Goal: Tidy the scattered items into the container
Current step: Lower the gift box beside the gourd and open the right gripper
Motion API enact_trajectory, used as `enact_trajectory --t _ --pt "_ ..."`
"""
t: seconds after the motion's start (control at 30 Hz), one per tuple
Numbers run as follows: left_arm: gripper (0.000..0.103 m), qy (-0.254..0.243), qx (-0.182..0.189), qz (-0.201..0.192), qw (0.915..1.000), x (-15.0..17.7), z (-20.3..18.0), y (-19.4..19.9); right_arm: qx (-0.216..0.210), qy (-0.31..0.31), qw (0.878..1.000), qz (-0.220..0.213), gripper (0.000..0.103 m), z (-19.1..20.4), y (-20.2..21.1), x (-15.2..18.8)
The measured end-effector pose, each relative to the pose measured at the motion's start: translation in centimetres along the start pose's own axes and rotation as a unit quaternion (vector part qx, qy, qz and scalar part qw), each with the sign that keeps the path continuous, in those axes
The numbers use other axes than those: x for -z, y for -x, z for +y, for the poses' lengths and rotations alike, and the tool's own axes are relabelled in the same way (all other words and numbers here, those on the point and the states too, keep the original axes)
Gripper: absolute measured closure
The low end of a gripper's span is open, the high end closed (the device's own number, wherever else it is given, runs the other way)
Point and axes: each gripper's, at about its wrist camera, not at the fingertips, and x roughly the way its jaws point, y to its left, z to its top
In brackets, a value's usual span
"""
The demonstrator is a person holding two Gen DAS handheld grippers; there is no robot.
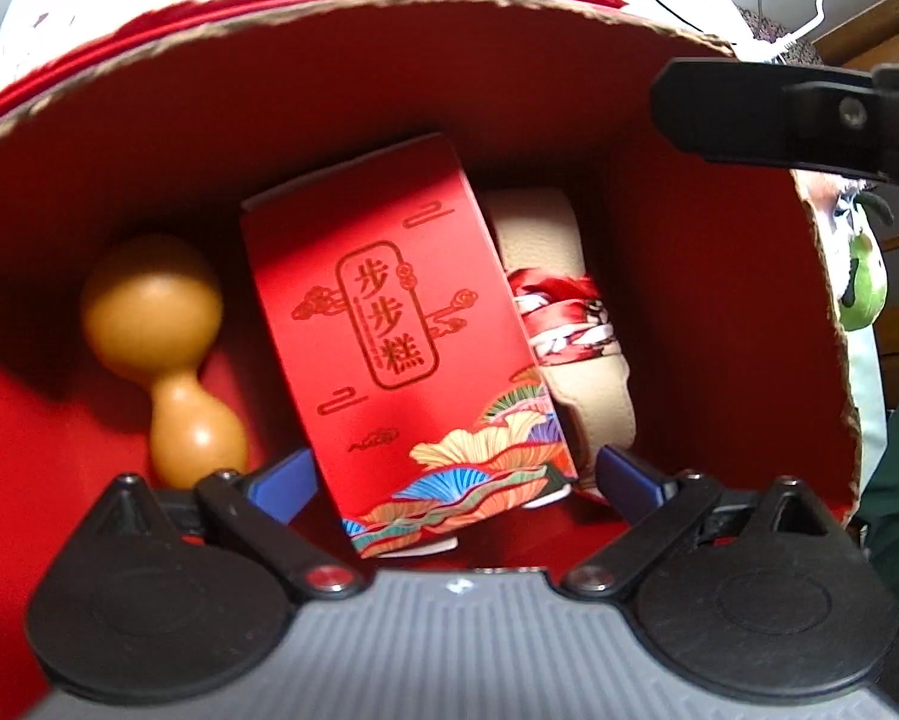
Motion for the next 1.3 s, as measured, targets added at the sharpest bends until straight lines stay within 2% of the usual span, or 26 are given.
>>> enact_trajectory --t 0.23,0.47,0.73,0.97,1.1,1.3 --pt "0.005 -0.018 -0.007 0.011 0.9998 -0.4 -1.2 -0.6 0.003 -0.010 1.000 -0.011 0.072 -0.5 0.9 0.4" --pt "0.005 -0.038 -0.021 0.012 0.9990 0.1 -1.1 0.6 0.004 -0.012 1.000 -0.009 0.072 -0.4 1.0 0.8" --pt "0.005 -0.029 -0.026 0.002 0.9992 1.2 0.3 2.0 0.007 0.001 1.000 -0.001 0.072 0.3 0.4 0.9" --pt "0.005 -0.030 -0.060 -0.024 0.9975 1.7 -0.5 0.9 0.023 0.021 0.999 0.010 0.072 1.1 -0.7 1.9" --pt "0.005 -0.043 -0.094 -0.056 0.9931 2.3 -0.9 2.2 0.033 0.027 0.999 0.009 0.072 1.3 -0.6 2.4" --pt "0.006 -0.044 -0.118 -0.080 0.9888 3.2 -1.1 3.1 0.053 0.025 0.998 0.004 0.071 1.4 -0.3 3.5"
